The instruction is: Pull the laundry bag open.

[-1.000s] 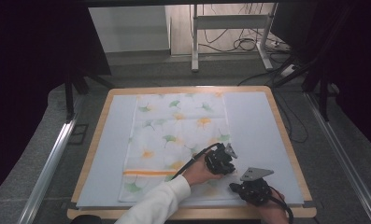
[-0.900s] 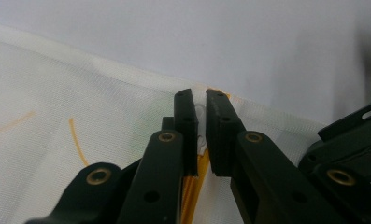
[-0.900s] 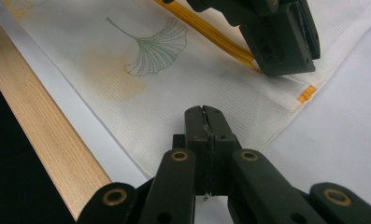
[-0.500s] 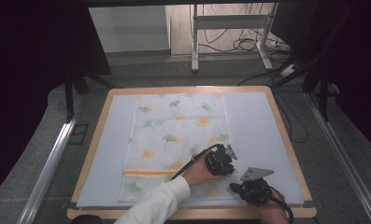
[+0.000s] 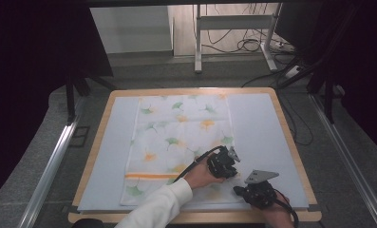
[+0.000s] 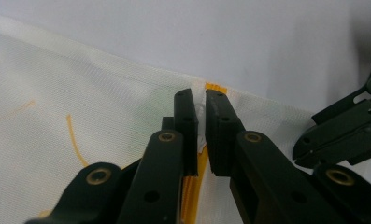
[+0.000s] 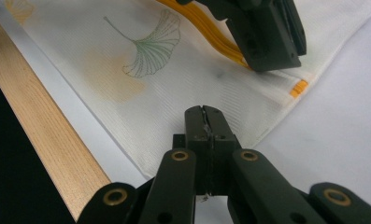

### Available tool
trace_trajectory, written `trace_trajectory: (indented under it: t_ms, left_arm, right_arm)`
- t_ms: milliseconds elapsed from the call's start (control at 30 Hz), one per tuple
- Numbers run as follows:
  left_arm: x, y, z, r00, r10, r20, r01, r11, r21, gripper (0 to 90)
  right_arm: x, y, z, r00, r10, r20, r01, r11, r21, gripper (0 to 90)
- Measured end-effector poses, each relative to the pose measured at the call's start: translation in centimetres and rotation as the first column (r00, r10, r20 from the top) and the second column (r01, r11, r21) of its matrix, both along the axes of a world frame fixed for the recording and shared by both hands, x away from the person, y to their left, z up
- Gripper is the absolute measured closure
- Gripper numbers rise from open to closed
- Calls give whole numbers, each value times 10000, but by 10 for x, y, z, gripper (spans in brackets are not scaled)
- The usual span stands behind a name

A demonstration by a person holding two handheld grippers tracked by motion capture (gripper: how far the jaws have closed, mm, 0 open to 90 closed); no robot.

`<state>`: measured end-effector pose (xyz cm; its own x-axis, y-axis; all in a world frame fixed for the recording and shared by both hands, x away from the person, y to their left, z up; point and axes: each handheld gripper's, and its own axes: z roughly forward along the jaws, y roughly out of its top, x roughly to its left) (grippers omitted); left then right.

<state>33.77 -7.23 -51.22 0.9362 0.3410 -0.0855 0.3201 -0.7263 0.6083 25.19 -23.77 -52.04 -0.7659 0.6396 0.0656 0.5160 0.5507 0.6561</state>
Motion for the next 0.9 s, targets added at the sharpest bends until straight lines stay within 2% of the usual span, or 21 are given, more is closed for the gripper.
trace_trajectory:
  t_ms: [233,400,433,567,633,733,833,900]
  left_arm:
    - [0,2,-1,10000,-5,21,5,9999,-170,846]
    - [0,-2,-1,9999,-45,91,47,9998,-204,846]
    - [0,-2,-1,9999,-51,108,53,9998,-195,846]
    - [0,-3,-2,9998,-102,189,105,9998,-173,846]
    - [-1,-3,-1,9995,-106,306,109,9999,-106,846]
    - [-3,-3,-1,9994,-31,332,34,10000,-78,847]
    - [-3,-2,-1,9991,-102,411,103,9999,-15,847]
    - [-4,-1,-1,9990,-119,432,120,9999,-22,847]
  right_arm:
    - [3,-2,0,9997,-143,-194,146,9998,138,895]
    - [12,-2,4,9974,-698,201,693,9972,267,894]
    - [16,-3,5,9960,-827,348,820,9964,204,894]
    - [24,-6,2,9909,-1284,412,1290,9916,-131,895]
    - [26,-10,0,9888,-1486,98,1483,9886,275,896]
    - [27,-12,-1,9864,-1641,-130,1645,9851,494,897]
    - [27,-12,-2,9844,-1748,-217,1758,9828,562,899]
    - [27,-11,-2,9854,-1704,-49,1704,9844,427,899]
